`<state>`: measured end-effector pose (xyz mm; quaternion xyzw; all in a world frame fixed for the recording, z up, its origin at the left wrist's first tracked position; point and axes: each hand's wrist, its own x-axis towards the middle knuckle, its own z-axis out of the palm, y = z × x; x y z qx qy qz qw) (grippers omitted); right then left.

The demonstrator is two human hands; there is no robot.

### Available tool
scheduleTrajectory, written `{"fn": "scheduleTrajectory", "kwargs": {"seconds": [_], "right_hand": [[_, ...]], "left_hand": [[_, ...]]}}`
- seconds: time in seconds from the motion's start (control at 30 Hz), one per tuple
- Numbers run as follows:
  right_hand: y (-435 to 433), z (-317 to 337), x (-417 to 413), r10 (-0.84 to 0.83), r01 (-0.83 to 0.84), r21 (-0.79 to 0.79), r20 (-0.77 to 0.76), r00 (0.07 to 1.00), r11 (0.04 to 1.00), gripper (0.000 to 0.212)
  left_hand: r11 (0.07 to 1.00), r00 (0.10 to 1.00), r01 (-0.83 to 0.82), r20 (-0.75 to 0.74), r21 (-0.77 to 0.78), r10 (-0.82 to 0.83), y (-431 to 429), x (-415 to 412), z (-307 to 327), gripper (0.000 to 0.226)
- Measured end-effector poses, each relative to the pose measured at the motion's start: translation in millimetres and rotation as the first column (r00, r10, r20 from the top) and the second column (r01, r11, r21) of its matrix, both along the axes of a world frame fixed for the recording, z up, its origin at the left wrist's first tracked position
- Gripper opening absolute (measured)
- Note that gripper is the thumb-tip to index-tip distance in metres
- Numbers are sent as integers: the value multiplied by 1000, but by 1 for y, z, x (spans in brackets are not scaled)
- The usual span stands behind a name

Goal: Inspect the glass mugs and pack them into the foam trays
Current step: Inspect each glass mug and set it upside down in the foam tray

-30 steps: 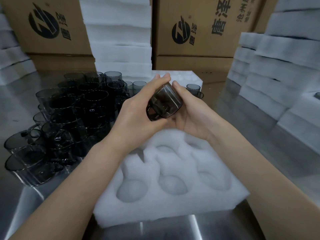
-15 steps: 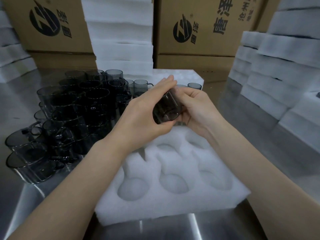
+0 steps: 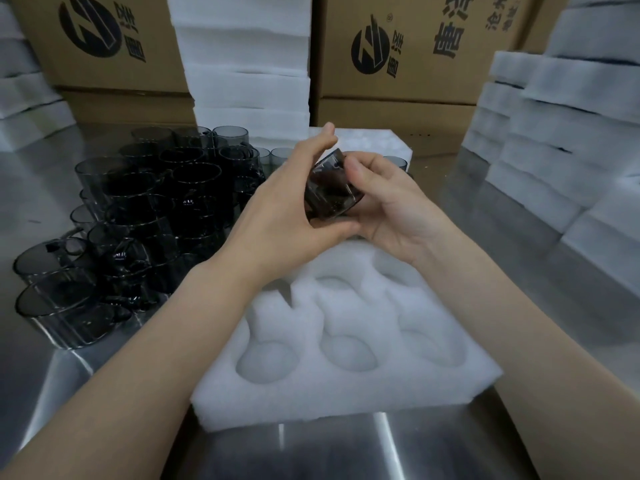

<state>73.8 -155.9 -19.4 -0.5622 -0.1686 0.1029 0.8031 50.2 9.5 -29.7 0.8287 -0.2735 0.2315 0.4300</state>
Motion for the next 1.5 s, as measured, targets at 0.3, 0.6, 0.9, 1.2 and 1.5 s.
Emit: {"fn": "scheduleTrajectory", "kwargs": {"seconds": [0.3, 0.6, 0.9, 1.2, 1.5], "right_hand": [[2, 2, -2, -153, 158, -88, 54, 987, 984, 23], [1, 3, -4, -116, 146, -315, 110, 987, 938, 37], [3, 2, 0, -115, 123, -251, 49, 992, 960, 28], [2, 1, -4, 68, -45, -96, 251, 966, 994, 20], [0, -1, -2, -33, 99, -202, 305, 952, 974, 32]], "left_hand": [[1000, 1000, -10, -14, -10, 10, -4, -5, 1, 73], [996, 994, -89, -65, 11, 90, 4, -2, 8, 86], [984, 966, -173, -202, -42, 161, -7, -4, 8, 76], [727, 869, 2, -358, -687, -340, 9, -5, 4, 59], [779, 841, 82, -377, -621, -389, 5, -6, 4, 43]]}}
